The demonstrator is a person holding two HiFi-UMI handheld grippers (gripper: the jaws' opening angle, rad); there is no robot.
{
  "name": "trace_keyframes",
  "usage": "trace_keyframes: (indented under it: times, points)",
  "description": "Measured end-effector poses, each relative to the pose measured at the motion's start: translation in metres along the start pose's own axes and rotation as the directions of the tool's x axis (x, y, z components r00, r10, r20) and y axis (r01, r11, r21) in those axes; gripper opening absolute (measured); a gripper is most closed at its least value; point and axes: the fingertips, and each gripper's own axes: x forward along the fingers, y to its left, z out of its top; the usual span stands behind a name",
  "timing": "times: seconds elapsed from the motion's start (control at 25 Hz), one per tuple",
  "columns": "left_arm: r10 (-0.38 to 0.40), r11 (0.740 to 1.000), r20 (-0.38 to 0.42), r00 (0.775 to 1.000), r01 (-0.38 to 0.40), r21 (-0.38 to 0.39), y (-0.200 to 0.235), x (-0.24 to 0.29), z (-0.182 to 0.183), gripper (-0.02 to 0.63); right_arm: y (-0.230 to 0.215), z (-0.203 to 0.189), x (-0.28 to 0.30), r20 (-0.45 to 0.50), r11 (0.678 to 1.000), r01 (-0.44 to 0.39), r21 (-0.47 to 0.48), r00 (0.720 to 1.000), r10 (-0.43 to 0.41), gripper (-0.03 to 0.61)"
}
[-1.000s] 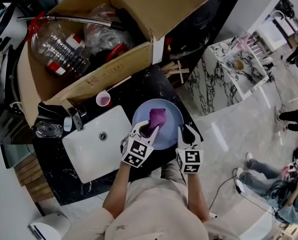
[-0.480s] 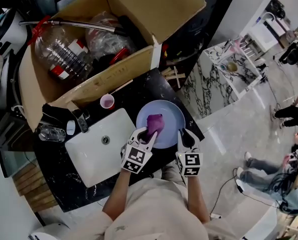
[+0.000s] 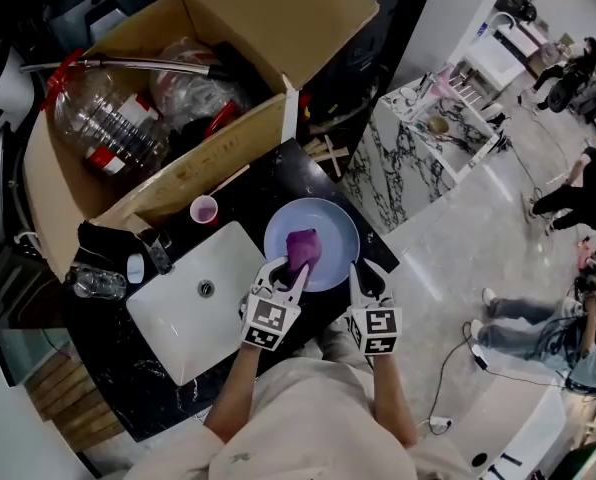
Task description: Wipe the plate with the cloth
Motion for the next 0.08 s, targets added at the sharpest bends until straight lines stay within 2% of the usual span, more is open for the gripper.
trace_keyframes:
  times: [0.08]
  points:
    - [-0.003, 1.0, 0.004, 1.0, 0.003, -0.001, -0.0028, -0.0027, 0.002, 0.058, 0.0012, 0.0025, -0.0036, 0.0, 1.0, 0.003, -0.001, 1.0, -0.003, 0.049]
